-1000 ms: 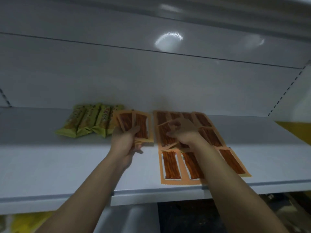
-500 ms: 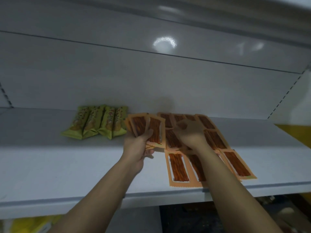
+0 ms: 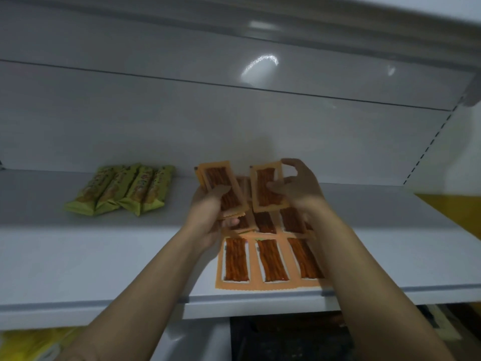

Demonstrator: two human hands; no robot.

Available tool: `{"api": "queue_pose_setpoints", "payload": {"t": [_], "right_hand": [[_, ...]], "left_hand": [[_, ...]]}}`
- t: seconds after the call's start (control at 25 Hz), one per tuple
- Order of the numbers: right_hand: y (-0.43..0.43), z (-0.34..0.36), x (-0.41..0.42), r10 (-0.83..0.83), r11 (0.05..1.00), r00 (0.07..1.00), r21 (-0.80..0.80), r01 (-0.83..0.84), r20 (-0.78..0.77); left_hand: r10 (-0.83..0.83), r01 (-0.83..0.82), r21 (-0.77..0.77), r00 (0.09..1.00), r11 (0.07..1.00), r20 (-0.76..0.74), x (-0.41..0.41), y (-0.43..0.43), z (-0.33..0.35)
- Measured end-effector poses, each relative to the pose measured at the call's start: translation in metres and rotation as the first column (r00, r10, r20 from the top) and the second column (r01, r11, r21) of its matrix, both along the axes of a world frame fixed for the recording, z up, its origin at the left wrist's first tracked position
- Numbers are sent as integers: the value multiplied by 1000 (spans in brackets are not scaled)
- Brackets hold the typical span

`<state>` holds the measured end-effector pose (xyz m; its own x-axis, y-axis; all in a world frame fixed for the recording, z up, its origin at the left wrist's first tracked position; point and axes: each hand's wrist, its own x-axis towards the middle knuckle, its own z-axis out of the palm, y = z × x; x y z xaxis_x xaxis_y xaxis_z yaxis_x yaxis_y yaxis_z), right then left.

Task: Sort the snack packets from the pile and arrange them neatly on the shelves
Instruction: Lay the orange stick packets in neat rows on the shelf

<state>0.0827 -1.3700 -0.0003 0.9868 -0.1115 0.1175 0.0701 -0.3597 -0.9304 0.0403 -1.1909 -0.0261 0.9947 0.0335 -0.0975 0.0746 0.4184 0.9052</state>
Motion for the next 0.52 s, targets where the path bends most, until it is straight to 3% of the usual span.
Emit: {"api": "queue_pose_setpoints", "payload": {"t": [0.12, 0.32, 0.52], "right_hand": [[-18, -18, 0, 28, 977, 998, -208, -39, -58], [-9, -30, 5, 47, 946, 991, -311, -85, -126], [-5, -35, 0, 36, 805, 981, -576, -142, -192]], "left_hand": [[36, -35, 48, 999, 998, -27, -1, -10, -5], [68, -65, 82, 997, 994, -29, -6, -19, -13], [111, -108, 69, 993, 992, -39, -9, -17, -20]]}}
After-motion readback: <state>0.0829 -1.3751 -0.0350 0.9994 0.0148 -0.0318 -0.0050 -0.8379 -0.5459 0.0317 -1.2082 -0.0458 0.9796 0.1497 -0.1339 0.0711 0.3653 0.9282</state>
